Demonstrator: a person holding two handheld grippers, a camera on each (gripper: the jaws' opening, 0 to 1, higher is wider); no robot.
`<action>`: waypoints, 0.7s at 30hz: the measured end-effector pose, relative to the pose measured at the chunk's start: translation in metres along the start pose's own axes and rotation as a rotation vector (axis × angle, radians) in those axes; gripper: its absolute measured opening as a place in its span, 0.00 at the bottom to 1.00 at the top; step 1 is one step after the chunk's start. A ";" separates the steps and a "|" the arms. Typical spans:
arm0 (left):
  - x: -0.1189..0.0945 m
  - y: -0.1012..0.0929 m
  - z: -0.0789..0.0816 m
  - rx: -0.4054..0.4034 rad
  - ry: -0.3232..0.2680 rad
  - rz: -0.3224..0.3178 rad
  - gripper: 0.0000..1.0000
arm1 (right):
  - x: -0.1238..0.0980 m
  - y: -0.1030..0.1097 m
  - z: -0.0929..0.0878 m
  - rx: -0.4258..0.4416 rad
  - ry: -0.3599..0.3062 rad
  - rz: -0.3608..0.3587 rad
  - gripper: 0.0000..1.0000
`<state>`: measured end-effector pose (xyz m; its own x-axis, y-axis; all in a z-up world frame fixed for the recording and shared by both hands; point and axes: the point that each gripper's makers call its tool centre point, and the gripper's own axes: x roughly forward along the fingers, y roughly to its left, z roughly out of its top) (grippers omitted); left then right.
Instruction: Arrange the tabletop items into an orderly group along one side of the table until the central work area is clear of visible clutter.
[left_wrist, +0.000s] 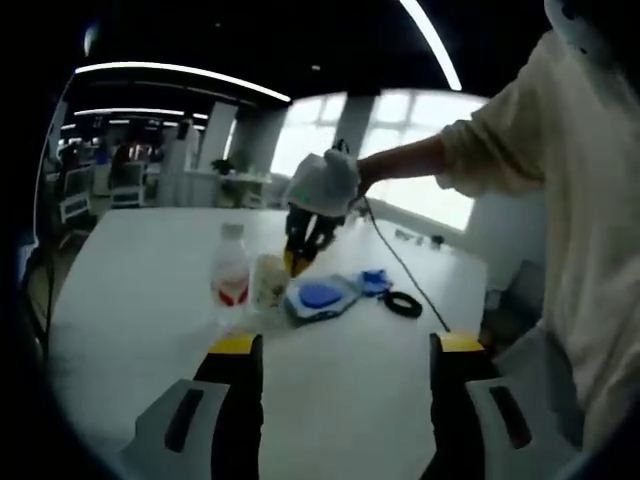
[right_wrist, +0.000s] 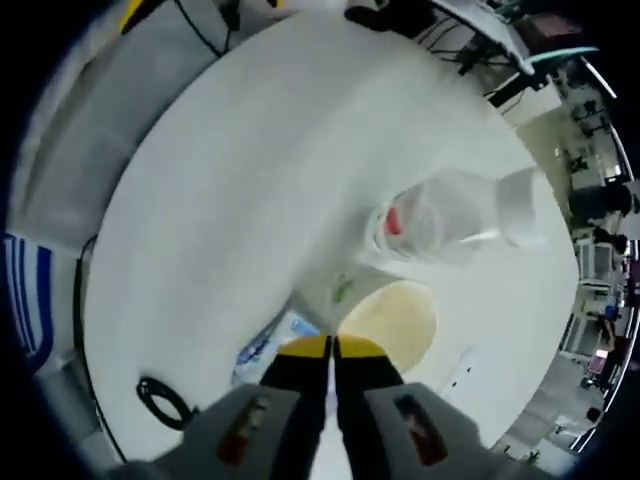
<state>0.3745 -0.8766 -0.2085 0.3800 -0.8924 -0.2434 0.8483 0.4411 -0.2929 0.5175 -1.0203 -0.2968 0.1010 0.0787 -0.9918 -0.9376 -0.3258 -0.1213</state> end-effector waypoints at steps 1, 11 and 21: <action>0.000 0.001 -0.001 0.000 0.002 0.002 0.64 | 0.001 0.000 0.000 -0.002 0.002 0.001 0.00; 0.000 0.006 -0.002 -0.012 -0.005 0.007 0.62 | 0.013 0.002 -0.003 -0.059 0.042 0.013 0.00; 0.000 0.006 -0.004 -0.018 -0.006 0.007 0.62 | 0.017 0.004 -0.001 -0.121 0.071 0.001 0.00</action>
<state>0.3787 -0.8737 -0.2139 0.3883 -0.8897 -0.2402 0.8388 0.4492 -0.3075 0.5163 -1.0215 -0.3144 0.1273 0.0126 -0.9918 -0.8910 -0.4378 -0.1199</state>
